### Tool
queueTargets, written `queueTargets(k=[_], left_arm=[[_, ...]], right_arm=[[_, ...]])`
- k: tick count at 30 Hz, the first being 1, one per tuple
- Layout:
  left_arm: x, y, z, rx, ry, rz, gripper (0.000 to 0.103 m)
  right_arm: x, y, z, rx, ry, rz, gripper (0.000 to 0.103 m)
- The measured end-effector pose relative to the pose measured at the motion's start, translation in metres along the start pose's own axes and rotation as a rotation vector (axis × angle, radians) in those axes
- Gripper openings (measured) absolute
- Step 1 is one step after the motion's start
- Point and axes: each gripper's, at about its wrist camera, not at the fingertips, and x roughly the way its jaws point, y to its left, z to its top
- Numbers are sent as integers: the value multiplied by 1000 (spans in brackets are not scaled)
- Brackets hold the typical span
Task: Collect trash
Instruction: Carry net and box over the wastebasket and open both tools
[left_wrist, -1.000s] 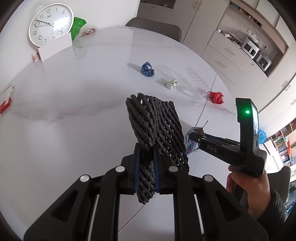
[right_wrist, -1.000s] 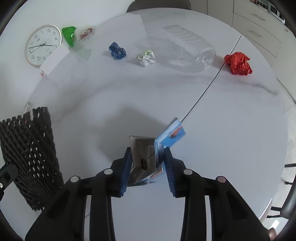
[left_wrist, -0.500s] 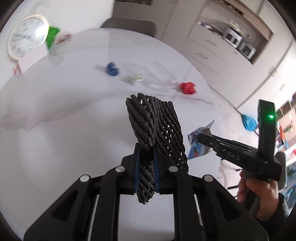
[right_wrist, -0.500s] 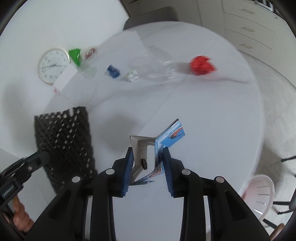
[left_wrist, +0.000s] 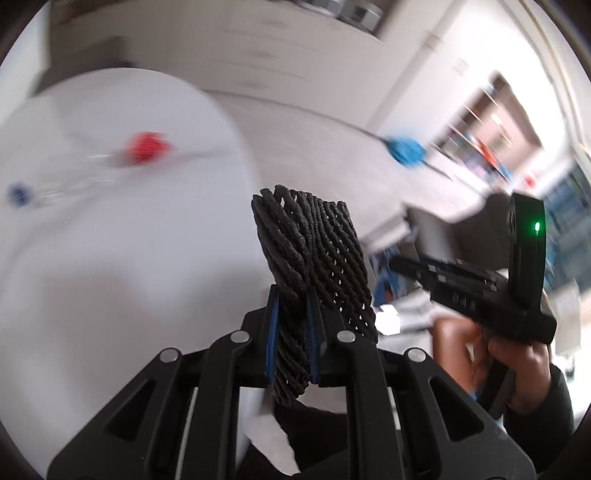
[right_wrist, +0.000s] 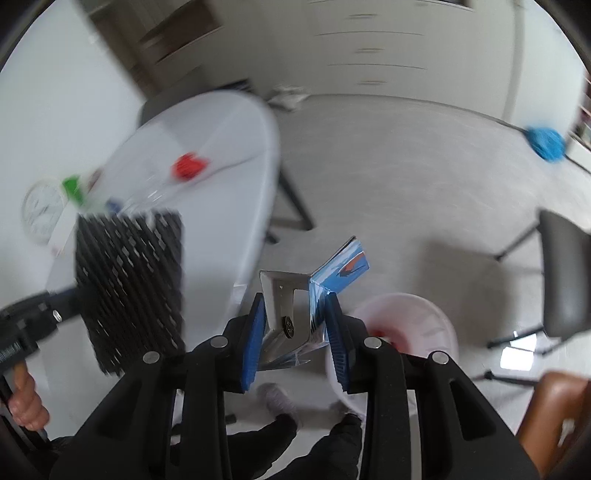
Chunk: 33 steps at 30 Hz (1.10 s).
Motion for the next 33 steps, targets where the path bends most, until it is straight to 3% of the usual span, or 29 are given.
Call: queueTargets(k=[3, 11, 13, 15, 17, 21, 26, 30, 33], left_arm=[[50, -37, 12, 68, 101, -69, 13], [168, -97, 24, 116, 310, -104, 14], [187, -104, 24, 106, 353, -117, 18], [200, -111, 23, 93, 379, -116, 38], [205, -116, 19, 83, 380, -106, 59], [210, -122, 21, 73, 377, -85, 72], [197, -110, 20, 33, 369, -40, 83], [169, -97, 25, -21, 281, 12, 93], [148, -86, 29, -56, 218, 34, 94]], right_arm=[[-15, -48, -9, 82, -19, -37, 33], [-36, -129, -31, 210, -21, -88, 33], [-35, -146, -34, 224, -11, -86, 33], [-34, -155, -35, 229, 0, -81, 33], [-33, -163, -34, 229, 7, -73, 33], [-25, -170, -33, 227, 22, -49, 34], [-15, -169, -30, 212, 42, -19, 34], [-2, -161, -30, 183, 76, 13, 36], [10, -151, -32, 157, 106, 40, 36]])
